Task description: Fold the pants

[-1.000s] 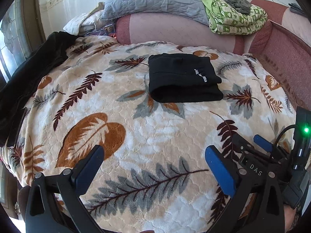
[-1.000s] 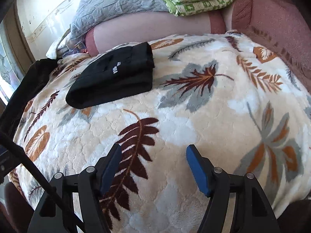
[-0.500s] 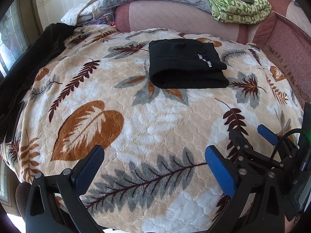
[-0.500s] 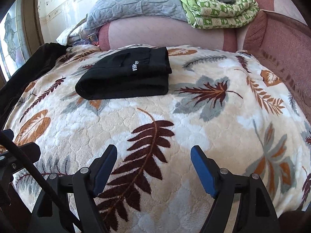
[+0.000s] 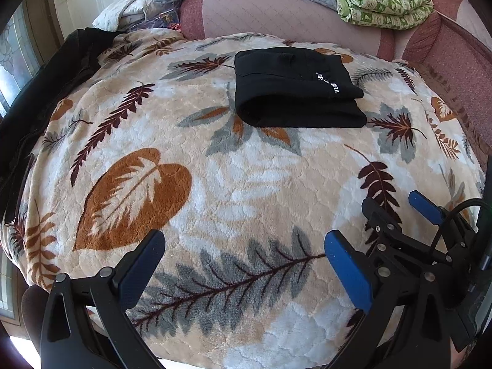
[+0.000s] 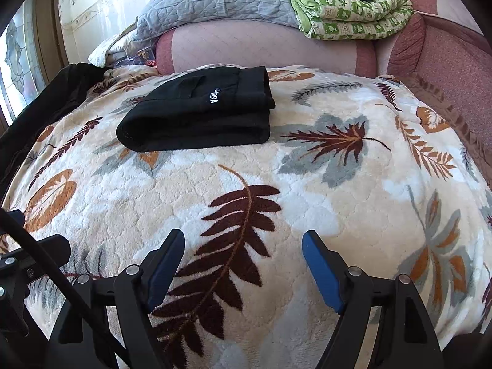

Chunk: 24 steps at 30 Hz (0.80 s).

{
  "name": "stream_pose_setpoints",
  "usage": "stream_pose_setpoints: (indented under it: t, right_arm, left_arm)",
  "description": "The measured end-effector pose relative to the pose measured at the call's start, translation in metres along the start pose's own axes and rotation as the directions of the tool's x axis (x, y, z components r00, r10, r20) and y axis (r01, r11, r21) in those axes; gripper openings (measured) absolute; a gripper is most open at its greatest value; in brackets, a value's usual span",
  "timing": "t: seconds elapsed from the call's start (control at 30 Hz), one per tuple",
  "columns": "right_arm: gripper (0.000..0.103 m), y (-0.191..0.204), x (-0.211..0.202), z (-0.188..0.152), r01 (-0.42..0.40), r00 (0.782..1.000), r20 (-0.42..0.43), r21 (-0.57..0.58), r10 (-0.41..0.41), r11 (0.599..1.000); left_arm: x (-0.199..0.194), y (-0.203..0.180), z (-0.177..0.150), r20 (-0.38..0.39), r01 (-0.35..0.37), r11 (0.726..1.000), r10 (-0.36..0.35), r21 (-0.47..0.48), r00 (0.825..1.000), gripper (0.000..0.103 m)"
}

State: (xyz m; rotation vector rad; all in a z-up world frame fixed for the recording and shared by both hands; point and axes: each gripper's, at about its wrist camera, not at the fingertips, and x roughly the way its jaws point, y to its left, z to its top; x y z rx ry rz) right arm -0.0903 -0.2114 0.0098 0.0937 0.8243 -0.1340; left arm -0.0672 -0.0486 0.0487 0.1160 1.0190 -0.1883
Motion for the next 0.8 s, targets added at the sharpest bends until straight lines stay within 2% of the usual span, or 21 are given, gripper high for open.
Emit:
stream_pose_setpoints:
  t: [0.8]
  right_arm:
    - [0.085,0.0074,-0.0047,0.0007,-0.025,1.000,0.015,-0.020,0.025,0.999]
  left_arm:
    - [0.0014,-0.0039,-0.0059,-0.037,-0.005,1.000,0.005,0.013,0.999,0.103]
